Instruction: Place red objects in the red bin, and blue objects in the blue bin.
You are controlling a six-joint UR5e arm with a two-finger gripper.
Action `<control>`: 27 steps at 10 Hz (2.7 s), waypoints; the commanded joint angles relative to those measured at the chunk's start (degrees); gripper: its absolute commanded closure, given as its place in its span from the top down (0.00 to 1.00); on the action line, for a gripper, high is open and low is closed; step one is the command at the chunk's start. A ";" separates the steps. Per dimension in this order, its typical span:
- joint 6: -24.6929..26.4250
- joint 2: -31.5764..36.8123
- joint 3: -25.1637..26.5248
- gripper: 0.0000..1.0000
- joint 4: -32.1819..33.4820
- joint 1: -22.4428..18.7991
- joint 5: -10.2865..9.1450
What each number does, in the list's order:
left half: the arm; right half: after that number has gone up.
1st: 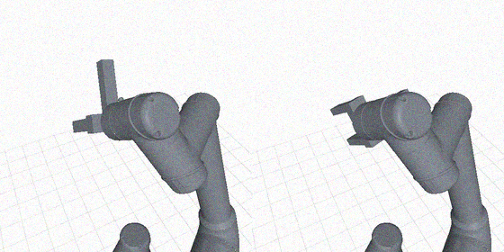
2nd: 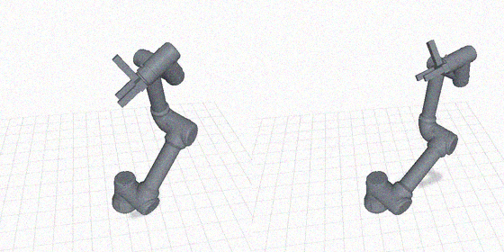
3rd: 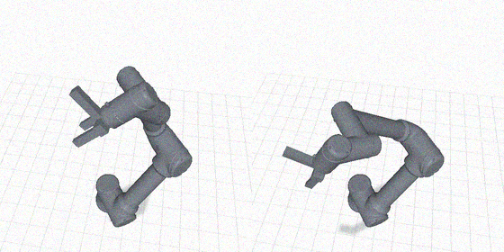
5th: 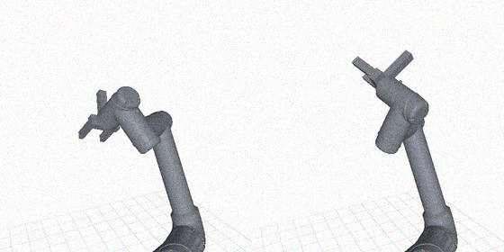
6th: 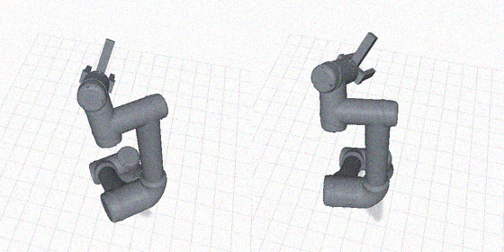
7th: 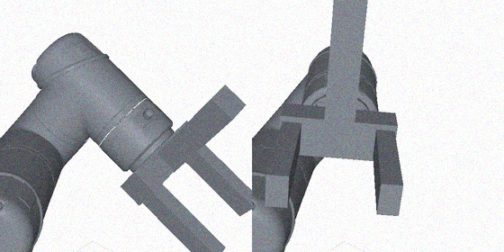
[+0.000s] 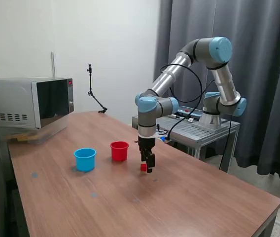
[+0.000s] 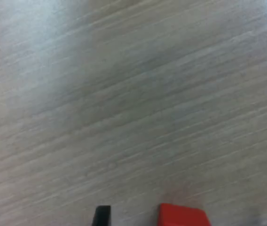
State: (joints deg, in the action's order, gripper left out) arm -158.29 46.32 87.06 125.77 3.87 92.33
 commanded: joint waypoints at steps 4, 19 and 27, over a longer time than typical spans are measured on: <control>0.00 0.00 -0.05 1.00 0.00 0.00 0.13; 0.00 2.71 -0.93 0.00 -0.09 0.87 3.18; 2.02 9.14 -0.93 0.00 -0.61 8.34 7.25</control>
State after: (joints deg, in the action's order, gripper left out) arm -156.43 55.35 85.90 125.20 10.97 99.53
